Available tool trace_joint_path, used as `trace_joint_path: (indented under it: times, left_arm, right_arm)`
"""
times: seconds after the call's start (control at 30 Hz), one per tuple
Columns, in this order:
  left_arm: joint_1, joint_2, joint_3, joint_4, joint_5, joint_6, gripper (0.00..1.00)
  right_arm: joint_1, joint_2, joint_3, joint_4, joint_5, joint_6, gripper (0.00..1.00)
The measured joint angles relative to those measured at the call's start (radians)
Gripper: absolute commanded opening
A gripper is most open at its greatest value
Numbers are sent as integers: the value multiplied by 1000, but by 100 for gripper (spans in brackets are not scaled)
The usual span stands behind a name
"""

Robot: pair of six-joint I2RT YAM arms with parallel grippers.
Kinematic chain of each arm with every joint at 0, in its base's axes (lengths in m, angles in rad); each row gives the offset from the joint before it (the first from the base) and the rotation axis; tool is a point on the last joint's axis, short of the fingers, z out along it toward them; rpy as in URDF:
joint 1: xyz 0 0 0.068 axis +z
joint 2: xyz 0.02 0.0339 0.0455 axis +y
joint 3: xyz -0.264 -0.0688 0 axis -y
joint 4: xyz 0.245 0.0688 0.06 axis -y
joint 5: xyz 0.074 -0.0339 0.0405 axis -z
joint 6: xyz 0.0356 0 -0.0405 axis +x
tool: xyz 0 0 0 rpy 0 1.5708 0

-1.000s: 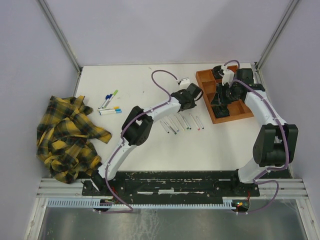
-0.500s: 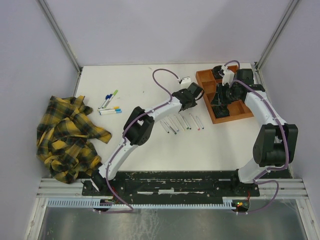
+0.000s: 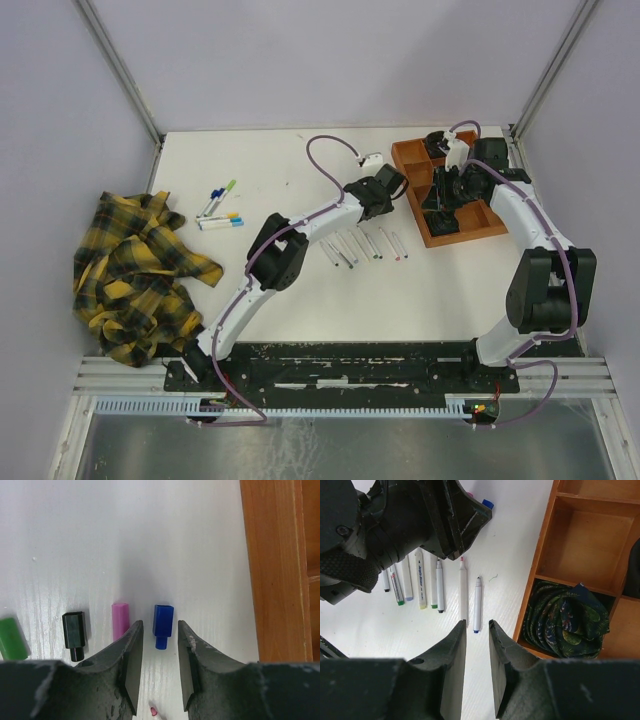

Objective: Open the pen caps
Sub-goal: Place the pen cap at the center of the board, then pick up the pen from the center of the board.

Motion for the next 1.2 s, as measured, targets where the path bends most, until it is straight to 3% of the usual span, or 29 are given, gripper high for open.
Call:
trace_joint_path:
  times: [0.23,0.53,0.77,0.93,1.2]
  left_arm:
    - [0,-80,-80,33,11,50,41]
    - [1,-574,-592,290,6,171,40]
    - [37,-938,-1133,624,13,312,56]
    - [159,-1099,-1442,740,42,325,57]
    - [437,-1224,-1598,804,113,234,58]
  right_arm:
    - [0,-2,-4,5,-18,0,32]
    - [0,-29,-12,16,-46,0,32]
    - [0,-48,-14,8,-114,-2,31]
    - [0,-48,-14,0,-153,-2,31]
    - [2,-49,-14,0,-180,-1,31]
